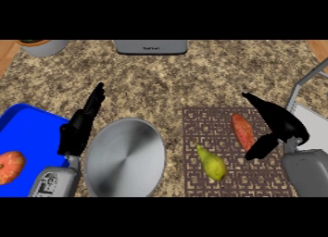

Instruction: Pick the sweet potato from the placemat and place it in the tiered shelf

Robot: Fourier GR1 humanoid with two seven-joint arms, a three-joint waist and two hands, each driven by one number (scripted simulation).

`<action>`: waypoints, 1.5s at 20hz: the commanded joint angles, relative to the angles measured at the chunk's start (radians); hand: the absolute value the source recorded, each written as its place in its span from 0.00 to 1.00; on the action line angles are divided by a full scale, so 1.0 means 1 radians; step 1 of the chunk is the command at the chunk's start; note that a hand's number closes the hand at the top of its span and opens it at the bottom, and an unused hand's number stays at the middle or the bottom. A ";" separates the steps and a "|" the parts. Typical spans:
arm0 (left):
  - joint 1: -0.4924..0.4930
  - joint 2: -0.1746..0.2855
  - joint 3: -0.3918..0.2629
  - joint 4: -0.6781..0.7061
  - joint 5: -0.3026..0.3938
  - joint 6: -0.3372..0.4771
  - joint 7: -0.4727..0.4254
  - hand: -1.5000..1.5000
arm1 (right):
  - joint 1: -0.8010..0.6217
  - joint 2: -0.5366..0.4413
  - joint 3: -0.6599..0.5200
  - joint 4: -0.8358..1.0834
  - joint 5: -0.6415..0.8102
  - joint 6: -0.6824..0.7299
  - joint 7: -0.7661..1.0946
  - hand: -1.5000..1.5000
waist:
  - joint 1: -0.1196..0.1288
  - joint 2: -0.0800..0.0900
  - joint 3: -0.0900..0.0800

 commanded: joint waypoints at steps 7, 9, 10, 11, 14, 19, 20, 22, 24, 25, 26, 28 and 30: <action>0.039 -0.020 -0.002 -0.073 -0.018 -0.021 0.036 0.50 | 0.019 0.047 -0.015 0.005 0.042 0.031 -0.023 0.00 | -0.001 -0.001 0.000; 0.006 -0.001 0.040 -0.007 -0.003 -0.040 0.013 0.50 | 0.006 0.055 -0.016 0.124 0.086 -0.047 -0.111 0.00 | 0.000 0.000 0.000; 0.005 -0.048 -0.013 -0.062 -0.046 0.014 0.057 0.50 | 0.009 0.042 -0.023 0.092 0.070 -0.006 -0.093 0.00 | 0.000 0.000 0.000; 0.008 -0.014 0.022 -0.053 -0.022 -0.020 0.048 0.50 | 0.051 0.039 -0.005 0.136 0.099 -0.063 -0.168 0.00 | 0.000 0.000 0.000; 0.000 -0.002 0.050 0.001 -0.006 -0.046 -0.007 0.50 | 0.032 0.014 -0.048 0.009 0.050 0.065 -0.085 0.00 | -0.003 -0.001 0.000; 0.077 -0.049 -0.012 -0.088 -0.042 -0.018 0.011 0.50 | 0.012 0.045 0.025 0.229 0.163 -0.066 -0.223 1.00 | 0.004 0.000 0.000; -0.033 -0.022 0.030 -0.005 -0.030 -0.034 0.033 0.50 | 0.095 -0.006 0.031 0.035 0.146 0.015 -0.190 1.00 | -0.006 -0.001 0.000; 0.016 -0.030 0.022 -0.014 -0.037 -0.031 0.009 0.50 | 0.030 0.034 0.054 0.172 0.209 -0.072 -0.236 1.00 | 0.000 0.000 0.000; -0.034 -0.016 0.057 -0.006 -0.029 -0.028 0.030 0.50 | 0.031 0.005 0.010 0.108 0.177 -0.029 -0.245 1.00 | -0.002 0.000 0.000; 0.021 0.008 0.065 0.001 -0.012 -0.065 -0.016 0.50 | 0.082 0.001 0.022 0.120 0.209 -0.094 -0.284 1.00 | -0.001 0.000 0.000; -0.047 -0.023 0.048 -0.012 -0.029 -0.036 0.058 0.50 | 0.058 0.021 0.015 0.071 0.191 -0.034 -0.235 1.00 | -0.002 0.000 0.000; 0.036 0.015 0.053 -0.078 -0.005 -0.070 0.040 0.50 | 0.019 0.155 -0.007 0.096 0.250 -0.150 0.039 1.00 | 0.007 -0.003 0.000; 0.004 -0.015 0.051 -0.001 -0.020 -0.040 -0.005 0.50 | 0.041 0.249 -0.040 0.068 0.296 -0.265 0.209 1.00 | -0.017 -0.002 -0.002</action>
